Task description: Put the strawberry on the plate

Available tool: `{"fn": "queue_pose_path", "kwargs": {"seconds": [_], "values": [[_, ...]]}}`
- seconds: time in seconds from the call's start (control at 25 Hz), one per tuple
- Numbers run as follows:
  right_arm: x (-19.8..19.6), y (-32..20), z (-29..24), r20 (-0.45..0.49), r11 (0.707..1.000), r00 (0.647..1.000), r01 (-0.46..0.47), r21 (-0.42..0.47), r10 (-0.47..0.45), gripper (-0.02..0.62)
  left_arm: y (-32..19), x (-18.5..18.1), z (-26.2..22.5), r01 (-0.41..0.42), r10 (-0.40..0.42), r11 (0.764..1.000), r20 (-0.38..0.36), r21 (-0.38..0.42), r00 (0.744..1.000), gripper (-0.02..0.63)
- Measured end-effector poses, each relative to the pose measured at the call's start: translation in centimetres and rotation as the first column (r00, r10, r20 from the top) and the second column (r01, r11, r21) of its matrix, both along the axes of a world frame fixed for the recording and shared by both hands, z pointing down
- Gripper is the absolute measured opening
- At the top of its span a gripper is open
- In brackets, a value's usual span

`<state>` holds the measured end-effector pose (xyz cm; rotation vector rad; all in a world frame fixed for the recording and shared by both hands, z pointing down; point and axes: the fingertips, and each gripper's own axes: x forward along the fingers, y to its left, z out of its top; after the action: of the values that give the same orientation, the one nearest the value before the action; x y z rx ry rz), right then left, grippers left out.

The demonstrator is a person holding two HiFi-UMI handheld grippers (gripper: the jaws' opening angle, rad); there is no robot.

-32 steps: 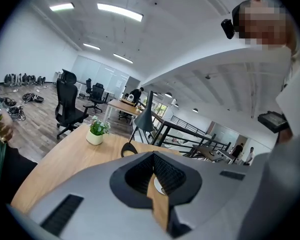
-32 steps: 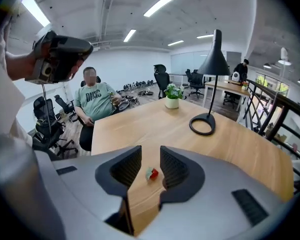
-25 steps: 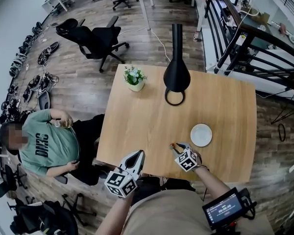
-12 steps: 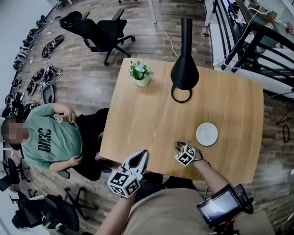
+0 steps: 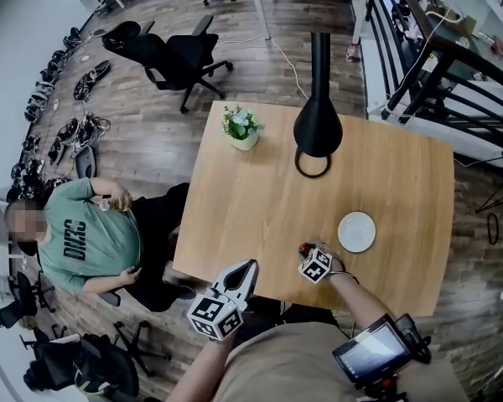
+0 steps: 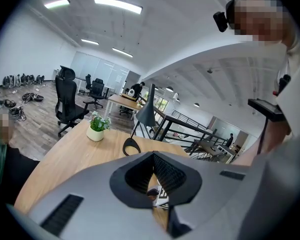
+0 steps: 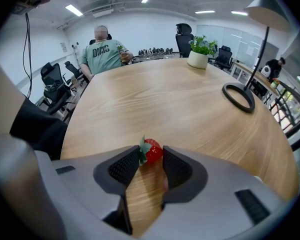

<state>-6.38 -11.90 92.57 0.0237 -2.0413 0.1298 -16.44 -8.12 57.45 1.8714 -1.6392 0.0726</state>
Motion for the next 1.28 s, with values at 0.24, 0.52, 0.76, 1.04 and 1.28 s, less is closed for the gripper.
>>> {"fn": "queue_pose_path", "kwargs": {"seconds": [0.24,0.52,0.76,1.04,1.28], "values": [[-0.4,0.4,0.3,0.002,1.000,1.000,0.009,-0.012,-0.009,0.130,0.5,-0.6,0.2,0.011,-0.011,1.000,0.006,-0.004,1.000,0.002],[0.0,0.1,-1.2,0.024,0.998,0.998,-0.049,-0.028,0.049,0.130,0.3,0.3,-0.2,0.002,-0.002,1.000,0.004,0.005,1.000,0.002],[-0.3,0.2,-3.8,0.086,0.998,0.994,-0.062,-0.018,0.064,0.132,0.1,0.9,0.2,-0.017,0.017,1.000,-0.005,0.015,1.000,0.002],[0.2,-0.5,-7.9,0.155,0.995,0.983,-0.096,-0.002,0.095,0.130,-0.6,1.9,0.0,-0.045,0.045,0.998,-0.017,0.034,0.999,0.002],[1.1,-1.3,-11.7,0.218,0.991,0.968,-0.131,0.019,0.124,0.130,-1.2,2.4,-0.2,-0.059,0.060,0.997,-0.028,0.051,0.998,0.002]]}}
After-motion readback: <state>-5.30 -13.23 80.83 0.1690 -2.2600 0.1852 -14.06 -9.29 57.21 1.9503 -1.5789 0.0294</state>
